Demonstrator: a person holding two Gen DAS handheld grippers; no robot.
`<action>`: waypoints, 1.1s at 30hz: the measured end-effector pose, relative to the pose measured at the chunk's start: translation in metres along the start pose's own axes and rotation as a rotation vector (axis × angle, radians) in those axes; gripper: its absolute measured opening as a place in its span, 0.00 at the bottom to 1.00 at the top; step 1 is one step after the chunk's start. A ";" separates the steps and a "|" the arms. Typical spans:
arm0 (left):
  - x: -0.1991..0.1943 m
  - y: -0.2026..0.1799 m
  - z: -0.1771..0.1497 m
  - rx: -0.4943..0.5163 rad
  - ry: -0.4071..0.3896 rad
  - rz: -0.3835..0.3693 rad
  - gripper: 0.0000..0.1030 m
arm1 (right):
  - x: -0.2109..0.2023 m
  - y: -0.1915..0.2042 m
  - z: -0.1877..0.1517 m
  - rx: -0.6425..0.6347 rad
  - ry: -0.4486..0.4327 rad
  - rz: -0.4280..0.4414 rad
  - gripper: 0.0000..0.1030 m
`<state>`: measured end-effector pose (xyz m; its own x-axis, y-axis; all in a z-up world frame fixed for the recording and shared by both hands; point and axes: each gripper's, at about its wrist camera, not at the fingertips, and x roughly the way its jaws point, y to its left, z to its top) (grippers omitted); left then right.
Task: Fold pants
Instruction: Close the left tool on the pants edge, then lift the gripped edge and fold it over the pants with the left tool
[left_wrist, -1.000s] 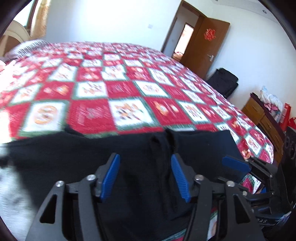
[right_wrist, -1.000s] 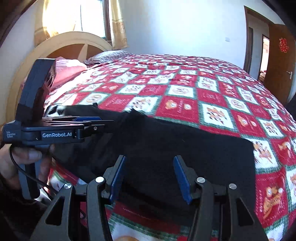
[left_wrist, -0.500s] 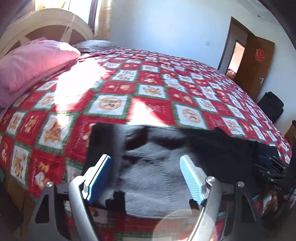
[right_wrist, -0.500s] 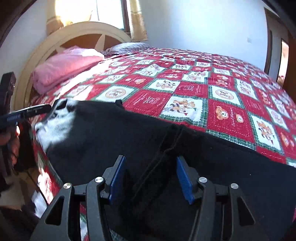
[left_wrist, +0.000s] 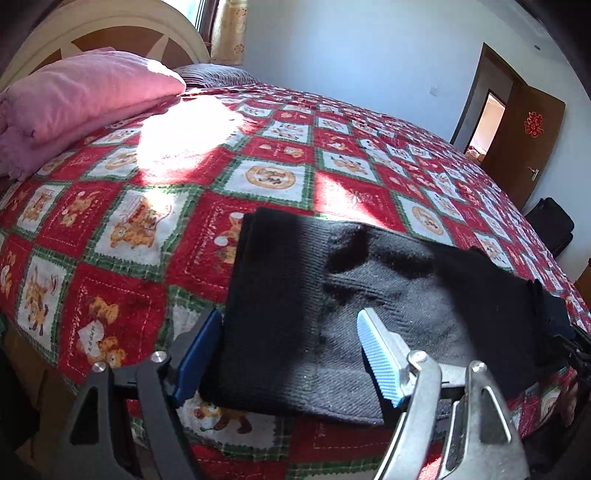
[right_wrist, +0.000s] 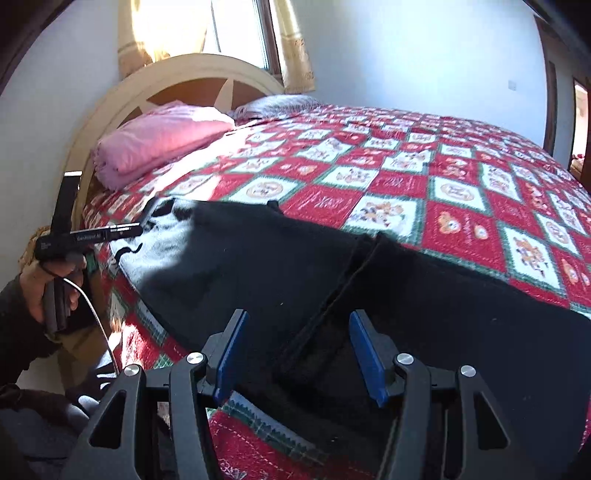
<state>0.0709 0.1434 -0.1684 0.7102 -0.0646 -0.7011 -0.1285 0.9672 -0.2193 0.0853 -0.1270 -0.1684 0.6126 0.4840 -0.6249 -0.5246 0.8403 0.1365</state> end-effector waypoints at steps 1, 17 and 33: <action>0.001 0.002 0.000 -0.008 -0.001 -0.002 0.73 | -0.001 -0.002 0.001 0.011 -0.008 -0.002 0.56; 0.011 0.024 -0.008 -0.052 0.001 -0.089 0.59 | 0.010 0.001 -0.008 0.013 0.021 -0.031 0.57; 0.000 0.027 0.001 -0.149 -0.032 -0.267 0.25 | -0.002 -0.009 -0.002 0.033 -0.017 -0.075 0.57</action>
<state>0.0677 0.1702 -0.1734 0.7536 -0.3016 -0.5840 -0.0329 0.8701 -0.4918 0.0878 -0.1354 -0.1701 0.6597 0.4233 -0.6209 -0.4570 0.8819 0.1157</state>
